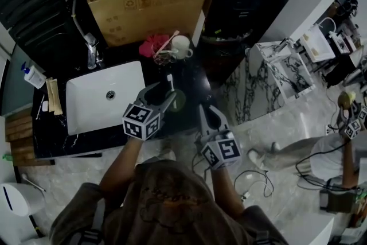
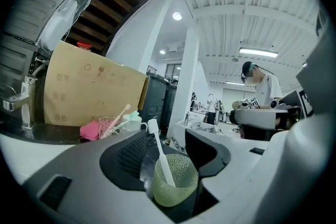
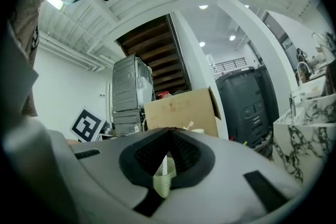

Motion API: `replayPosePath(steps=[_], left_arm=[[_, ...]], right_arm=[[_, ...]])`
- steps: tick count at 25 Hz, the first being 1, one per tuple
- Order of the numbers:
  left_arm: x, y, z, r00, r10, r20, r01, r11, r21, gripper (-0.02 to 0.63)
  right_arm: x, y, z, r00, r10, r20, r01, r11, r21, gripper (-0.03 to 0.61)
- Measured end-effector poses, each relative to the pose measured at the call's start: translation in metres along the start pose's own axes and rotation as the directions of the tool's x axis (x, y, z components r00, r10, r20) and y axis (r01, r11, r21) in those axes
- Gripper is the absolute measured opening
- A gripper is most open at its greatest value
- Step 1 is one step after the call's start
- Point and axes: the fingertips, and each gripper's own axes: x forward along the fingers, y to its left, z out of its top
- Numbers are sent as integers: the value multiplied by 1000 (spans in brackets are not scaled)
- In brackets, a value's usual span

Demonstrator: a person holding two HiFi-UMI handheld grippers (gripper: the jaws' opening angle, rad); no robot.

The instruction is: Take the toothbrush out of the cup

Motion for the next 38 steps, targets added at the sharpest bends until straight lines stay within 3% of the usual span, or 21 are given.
replayPosePath(steps=[9, 18, 20, 27, 38], left_arm=[[33, 12, -21, 996, -31, -89, 30, 999, -17, 218], [50, 17, -24, 992, -54, -110, 51, 998, -28, 167], [51, 17, -23, 992, -57, -109, 55, 998, -26, 161], [50, 14, -13, 996, -47, -77, 46, 999, -6, 35], [42, 12, 9, 999, -23, -22, 24, 999, 38, 0]], right_arm=[[15, -19, -4, 1000, -14, -25, 14, 1000, 4, 0], [27, -22, -12, 999, 12, -48, -13, 1000, -12, 0], [29, -21, -13, 999, 14, -46, -14, 1000, -2, 0], [30, -25, -13, 999, 11, -48, -11, 1000, 9, 0], [20, -22, -12, 999, 6, -39, -6, 1000, -2, 0]])
